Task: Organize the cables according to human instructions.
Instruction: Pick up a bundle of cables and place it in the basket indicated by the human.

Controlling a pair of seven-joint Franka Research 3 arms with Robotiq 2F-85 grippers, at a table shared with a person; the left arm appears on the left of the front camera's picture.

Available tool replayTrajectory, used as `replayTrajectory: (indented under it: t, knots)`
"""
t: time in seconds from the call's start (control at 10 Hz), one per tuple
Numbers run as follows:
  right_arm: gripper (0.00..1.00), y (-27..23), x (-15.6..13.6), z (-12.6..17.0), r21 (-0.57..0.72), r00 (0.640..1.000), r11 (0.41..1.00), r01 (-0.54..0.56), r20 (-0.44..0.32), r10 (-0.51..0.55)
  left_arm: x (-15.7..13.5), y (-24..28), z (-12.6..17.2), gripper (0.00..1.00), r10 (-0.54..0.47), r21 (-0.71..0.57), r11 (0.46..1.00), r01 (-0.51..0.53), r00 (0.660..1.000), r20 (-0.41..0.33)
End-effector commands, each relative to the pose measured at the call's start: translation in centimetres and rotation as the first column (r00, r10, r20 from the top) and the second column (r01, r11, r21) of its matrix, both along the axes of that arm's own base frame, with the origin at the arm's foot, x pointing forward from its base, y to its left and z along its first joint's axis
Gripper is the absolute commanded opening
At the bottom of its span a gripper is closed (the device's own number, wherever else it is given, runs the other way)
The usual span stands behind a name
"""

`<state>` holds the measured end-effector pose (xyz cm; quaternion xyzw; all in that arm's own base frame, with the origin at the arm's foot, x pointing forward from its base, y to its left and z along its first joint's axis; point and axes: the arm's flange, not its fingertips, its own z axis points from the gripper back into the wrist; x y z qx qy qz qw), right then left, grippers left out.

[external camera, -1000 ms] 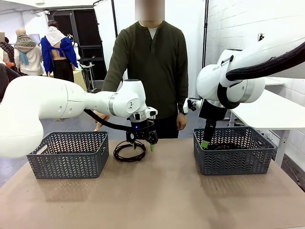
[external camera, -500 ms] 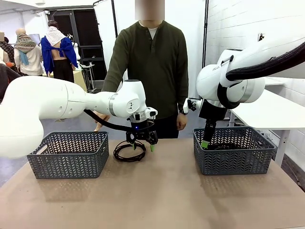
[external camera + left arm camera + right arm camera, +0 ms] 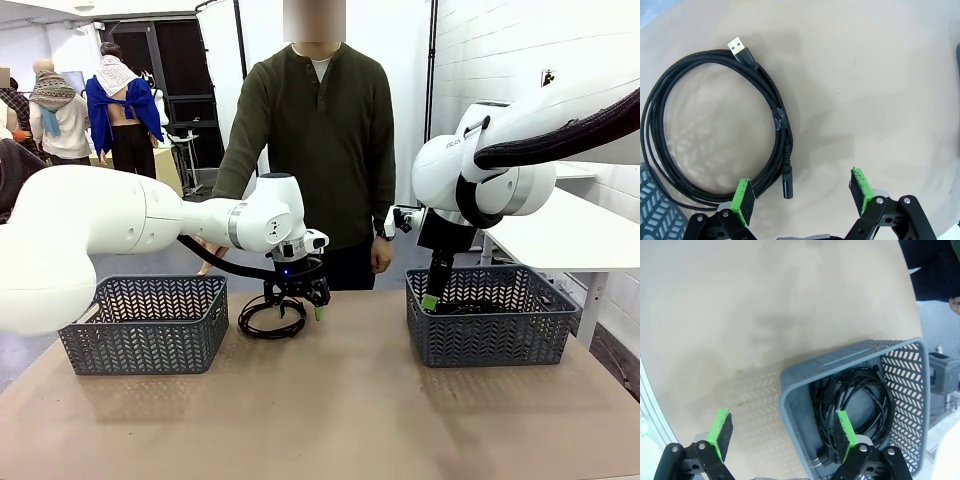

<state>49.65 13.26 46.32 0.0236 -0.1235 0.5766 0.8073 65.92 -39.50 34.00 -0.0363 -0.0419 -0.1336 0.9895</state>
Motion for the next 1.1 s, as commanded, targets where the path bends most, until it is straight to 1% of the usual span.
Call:
replayTrajectory:
  t: [0.0, 0.4, 1.0]
  knots:
    - [1.00, 0.0, 0.2, 0.0, -0.009, 1.000, 1.000, 0.001, -0.004, -0.001, 1.4, -0.8, 0.1, 1.00, 0.040, 0.012, 0.999, -0.040, 0.999, 0.037]
    - [1.00, 0.0, 0.2, 0.0, -0.009, 1.000, 1.000, 0.001, -0.004, -0.001, 1.9, -1.3, 0.1, 1.00, 0.041, 0.012, 0.999, -0.042, 0.995, 0.086]
    - [1.00, 0.0, 0.2, 0.0, -0.009, 1.000, 1.000, 0.001, -0.004, -0.001, 3.1, -1.6, -1.1, 1.00, 0.057, 0.020, 0.998, -0.059, 0.994, 0.088]
